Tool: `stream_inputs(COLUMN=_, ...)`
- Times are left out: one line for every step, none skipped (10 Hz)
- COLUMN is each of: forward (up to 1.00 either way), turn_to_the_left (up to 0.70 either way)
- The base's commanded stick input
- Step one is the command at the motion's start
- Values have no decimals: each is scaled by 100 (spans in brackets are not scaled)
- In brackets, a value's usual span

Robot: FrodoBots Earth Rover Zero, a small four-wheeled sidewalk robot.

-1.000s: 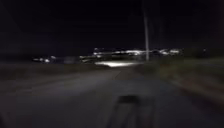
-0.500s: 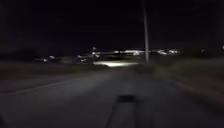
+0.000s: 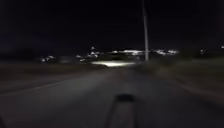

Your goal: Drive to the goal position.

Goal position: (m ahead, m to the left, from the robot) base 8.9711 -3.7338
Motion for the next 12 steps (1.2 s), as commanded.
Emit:
stream_inputs(forward=70, turn_to_the_left=0)
stream_inputs(forward=70, turn_to_the_left=0)
stream_inputs(forward=70, turn_to_the_left=0)
stream_inputs(forward=70, turn_to_the_left=0)
stream_inputs(forward=70, turn_to_the_left=0)
stream_inputs(forward=70, turn_to_the_left=0)
stream_inputs(forward=70, turn_to_the_left=0)
stream_inputs(forward=70, turn_to_the_left=0)
stream_inputs(forward=70, turn_to_the_left=0)
stream_inputs(forward=70, turn_to_the_left=0)
stream_inputs(forward=70, turn_to_the_left=0)
stream_inputs(forward=70, turn_to_the_left=0)
